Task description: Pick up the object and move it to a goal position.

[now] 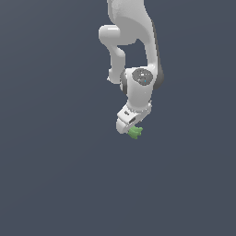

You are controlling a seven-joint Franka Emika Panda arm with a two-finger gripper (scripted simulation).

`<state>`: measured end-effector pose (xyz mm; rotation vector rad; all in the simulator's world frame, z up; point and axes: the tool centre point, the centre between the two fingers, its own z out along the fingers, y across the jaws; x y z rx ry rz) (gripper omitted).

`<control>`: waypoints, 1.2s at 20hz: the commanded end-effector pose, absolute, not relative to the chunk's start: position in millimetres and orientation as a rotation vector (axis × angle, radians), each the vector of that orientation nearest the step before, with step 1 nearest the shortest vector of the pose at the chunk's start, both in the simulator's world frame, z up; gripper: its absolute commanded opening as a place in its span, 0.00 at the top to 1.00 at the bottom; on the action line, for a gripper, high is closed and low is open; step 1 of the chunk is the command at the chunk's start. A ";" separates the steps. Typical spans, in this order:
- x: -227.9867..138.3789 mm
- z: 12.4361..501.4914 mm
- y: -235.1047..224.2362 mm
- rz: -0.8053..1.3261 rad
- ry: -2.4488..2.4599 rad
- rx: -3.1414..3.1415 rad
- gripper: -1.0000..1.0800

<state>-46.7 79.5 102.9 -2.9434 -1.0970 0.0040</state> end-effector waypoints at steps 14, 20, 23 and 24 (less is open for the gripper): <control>-54.7 90.5 90.1 0.001 -1.251 -2.882 0.04; -55.8 64.1 90.4 0.000 -1.256 -2.879 0.04; -55.9 52.3 90.5 0.000 -1.258 -2.878 0.04; -55.7 49.7 90.3 0.000 -1.258 -2.878 0.04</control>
